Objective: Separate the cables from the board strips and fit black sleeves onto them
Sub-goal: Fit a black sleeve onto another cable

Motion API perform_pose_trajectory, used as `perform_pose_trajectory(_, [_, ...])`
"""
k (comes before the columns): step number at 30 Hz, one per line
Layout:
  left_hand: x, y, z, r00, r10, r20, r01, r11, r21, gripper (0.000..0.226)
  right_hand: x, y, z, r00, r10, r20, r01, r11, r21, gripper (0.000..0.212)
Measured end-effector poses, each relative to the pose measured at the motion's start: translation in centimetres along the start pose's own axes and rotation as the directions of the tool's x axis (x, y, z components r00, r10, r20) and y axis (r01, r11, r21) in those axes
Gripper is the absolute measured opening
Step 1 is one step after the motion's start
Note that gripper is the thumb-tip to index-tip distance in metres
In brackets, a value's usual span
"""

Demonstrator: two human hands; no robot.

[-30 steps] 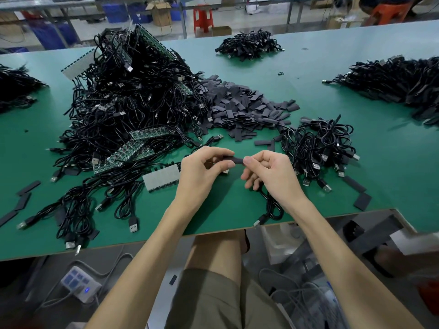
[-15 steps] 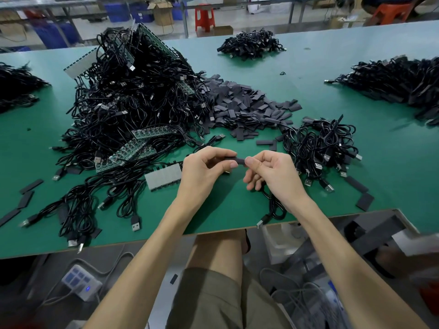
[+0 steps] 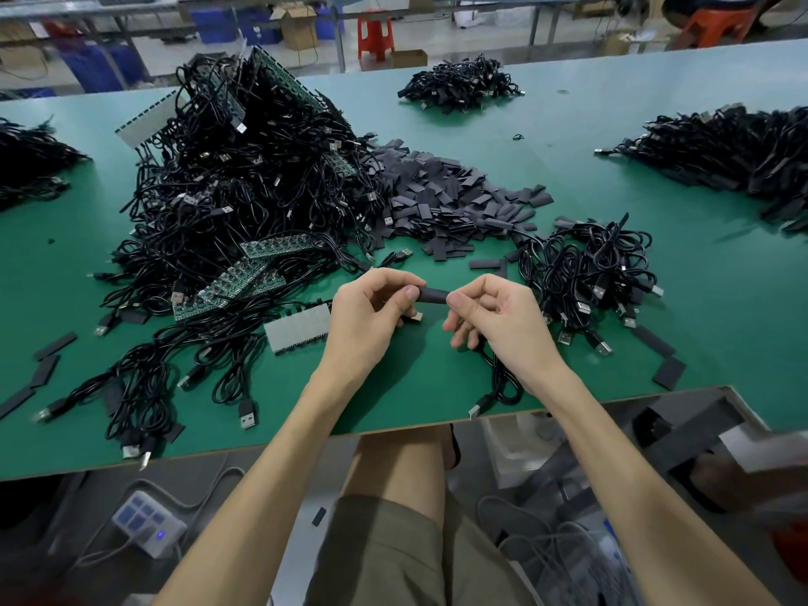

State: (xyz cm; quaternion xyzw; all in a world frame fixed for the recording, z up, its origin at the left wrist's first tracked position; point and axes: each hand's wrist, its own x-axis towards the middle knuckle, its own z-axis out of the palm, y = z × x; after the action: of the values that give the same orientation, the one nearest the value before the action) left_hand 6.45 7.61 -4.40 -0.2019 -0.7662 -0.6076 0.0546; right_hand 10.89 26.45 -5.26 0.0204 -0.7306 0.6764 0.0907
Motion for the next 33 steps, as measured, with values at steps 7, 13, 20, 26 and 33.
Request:
perform_pose_trajectory(7, [0.0, 0.5, -0.1, 0.995, 0.05, -0.085, -0.055, 0.997, -0.048, 0.012, 0.2, -0.1, 0.3, 0.998, -0.05, -0.037, 0.044, 0.989, -0.143, 0.01])
perform_pose_trajectory(13, [-0.2, 1.4, 0.3, 0.988, 0.119, -0.098, -0.098, 0.974, 0.203, 0.017, 0.2, -0.4, 0.5, 0.993, -0.019, -0.117, 0.007, 0.995, -0.103, 0.015])
perform_pose_trajectory(20, [-1.2, 4.1, 2.0, 0.921, -0.032, 0.389, -0.15, 0.891, 0.428, 0.035, 0.0, -0.5, 0.1, 0.974, -0.013, -0.225, 0.032, 0.996, 0.078, 0.012])
perform_pose_trajectory(26, [-0.5, 4.4, 2.4, 0.886, -0.227, 0.403, 0.014, 0.884, 0.468, 0.032, 0.2, -0.4, 0.0, 0.948, 0.021, -0.318, 0.051, 0.975, 0.215, 0.014])
perform_pose_trajectory(33, [1.4, 5.2, 2.2, 0.927, -0.136, 0.348, 0.088, 0.985, 0.15, 0.025, 0.6, 0.0, -0.2, 0.929, 0.025, -0.368, 0.012, 0.995, 0.098, 0.015])
